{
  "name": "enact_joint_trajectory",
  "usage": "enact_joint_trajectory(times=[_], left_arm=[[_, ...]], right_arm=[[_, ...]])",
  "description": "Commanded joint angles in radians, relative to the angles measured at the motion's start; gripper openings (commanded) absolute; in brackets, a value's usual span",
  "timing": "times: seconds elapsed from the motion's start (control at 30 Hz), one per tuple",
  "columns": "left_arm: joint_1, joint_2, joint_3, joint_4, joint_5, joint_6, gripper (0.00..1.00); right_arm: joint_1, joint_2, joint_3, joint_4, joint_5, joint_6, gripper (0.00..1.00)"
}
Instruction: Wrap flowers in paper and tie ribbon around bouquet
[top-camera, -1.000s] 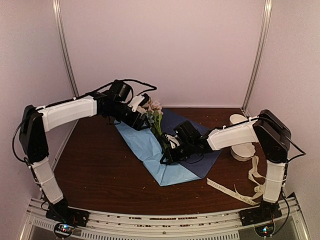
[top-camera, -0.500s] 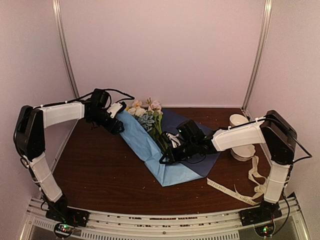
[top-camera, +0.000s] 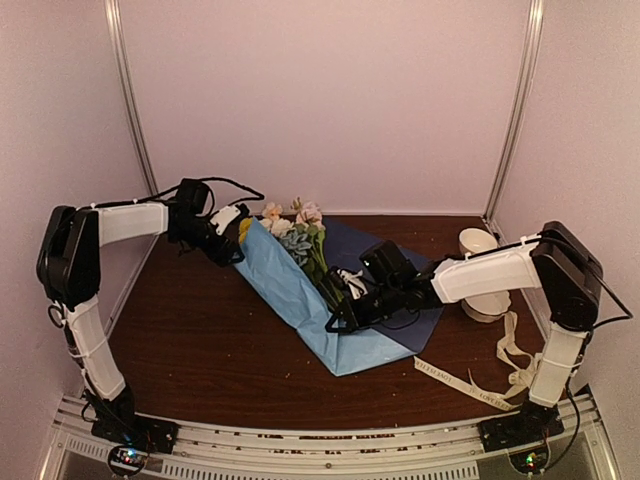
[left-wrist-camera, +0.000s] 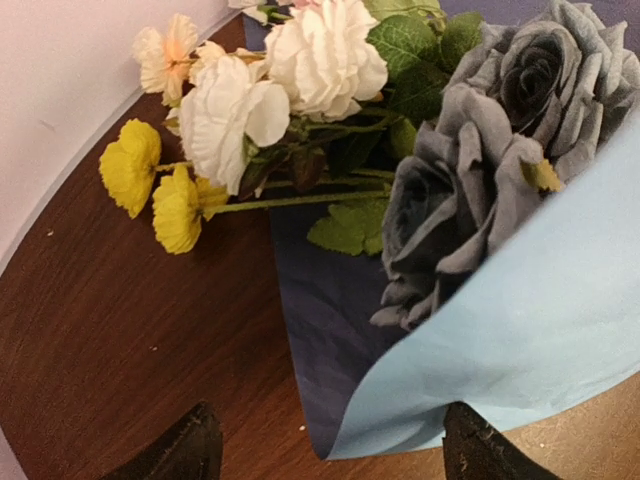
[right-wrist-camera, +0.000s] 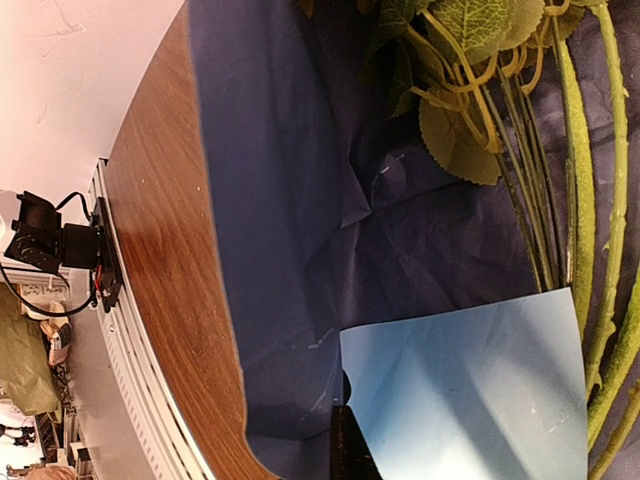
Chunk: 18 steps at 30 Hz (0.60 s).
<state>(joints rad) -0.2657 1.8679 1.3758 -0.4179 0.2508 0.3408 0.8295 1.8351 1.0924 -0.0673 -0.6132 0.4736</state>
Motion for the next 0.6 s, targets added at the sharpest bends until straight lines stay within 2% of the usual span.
enact_joint_trajectory(times=[0.0,0.2,0.3,0.37,0.43,0.47,0.57], left_arm=[[-0.012,0.026,0.054,-0.069,0.165,0.087,0.74],[-0.021,0.024,0.054,-0.074,0.418,0.092,0.59],[-0.024,0.046,0.065,-0.071,0.401,0.056,0.44],[-0.024,0.063,0.088,-0.110,0.399,0.062,0.31],[-0.024,0.070,0.100,-0.122,0.384,0.058,0.06],[-0.023,0.073,0.104,-0.121,0.374,0.049,0.00],[-0.026,0.075,0.118,-0.097,0.363,0.011,0.00]], right_arm=[[-0.007,-0.056,-0.041,-0.024,-0.019,-0.026,0.00],[-0.015,-0.049,-0.061,-0.001,-0.030,-0.038,0.00],[-0.025,-0.071,-0.079,0.001,-0.020,-0.038,0.00],[-0.031,-0.089,-0.094,0.006,-0.013,-0.041,0.00],[-0.033,-0.099,-0.109,0.012,-0.010,-0.045,0.00],[-0.033,-0.098,-0.112,0.011,-0.006,-0.051,0.00],[-0.032,-0.093,-0.119,0.018,-0.011,-0.073,0.06]])
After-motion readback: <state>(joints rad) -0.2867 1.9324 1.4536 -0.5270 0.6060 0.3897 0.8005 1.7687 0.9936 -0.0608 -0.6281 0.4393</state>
